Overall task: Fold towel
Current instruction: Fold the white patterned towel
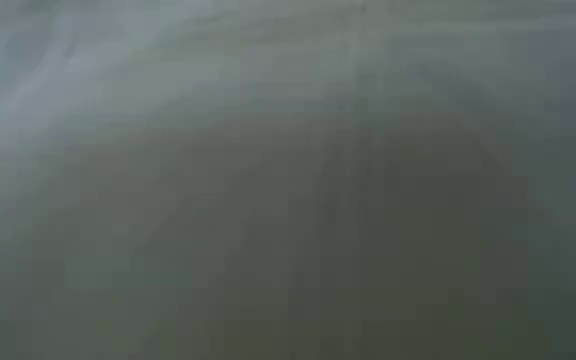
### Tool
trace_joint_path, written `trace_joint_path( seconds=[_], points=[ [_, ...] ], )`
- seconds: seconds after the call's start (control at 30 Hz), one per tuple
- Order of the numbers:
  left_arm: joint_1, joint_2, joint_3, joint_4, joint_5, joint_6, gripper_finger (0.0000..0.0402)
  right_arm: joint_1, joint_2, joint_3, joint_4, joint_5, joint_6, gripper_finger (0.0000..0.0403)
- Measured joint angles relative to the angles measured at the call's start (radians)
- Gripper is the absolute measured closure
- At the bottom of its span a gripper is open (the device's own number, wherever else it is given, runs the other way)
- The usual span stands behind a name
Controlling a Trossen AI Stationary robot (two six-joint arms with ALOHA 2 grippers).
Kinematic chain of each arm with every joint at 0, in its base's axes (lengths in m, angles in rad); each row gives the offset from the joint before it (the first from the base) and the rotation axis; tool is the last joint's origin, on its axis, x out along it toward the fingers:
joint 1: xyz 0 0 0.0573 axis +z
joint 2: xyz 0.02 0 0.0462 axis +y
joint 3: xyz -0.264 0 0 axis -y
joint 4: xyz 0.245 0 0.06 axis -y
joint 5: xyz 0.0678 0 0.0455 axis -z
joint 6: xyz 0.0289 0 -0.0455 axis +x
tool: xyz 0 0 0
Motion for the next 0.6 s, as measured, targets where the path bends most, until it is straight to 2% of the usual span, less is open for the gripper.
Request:
trace_joint_path(
  seconds=[0.1, 0.23, 0.3, 0.47, 0.6],
  points=[
    [0.000, 0.000, -0.082, 0.087, 0.038, -0.030, 0.0399, 0.000, 0.000, -0.086, 0.095, -0.001, 0.023, 0.0398],
    [0.001, 0.000, -0.156, 0.115, 0.044, -0.058, 0.0399, 0.000, 0.000, -0.163, 0.131, 0.008, 0.053, 0.0398],
    [0.012, 0.000, -0.172, 0.098, 0.027, -0.059, 0.0399, -0.003, 0.000, -0.181, 0.130, 0.025, 0.052, 0.0398],
    [0.047, 0.000, -0.173, 0.023, -0.124, -0.055, 0.0399, -0.023, -0.003, -0.170, 0.086, 0.104, 0.014, 0.0400],
    [0.059, -0.003, -0.173, 0.012, -0.127, -0.058, 0.0399, -0.023, -0.017, -0.133, 0.111, 0.122, -0.025, 0.0400]
  ],
)
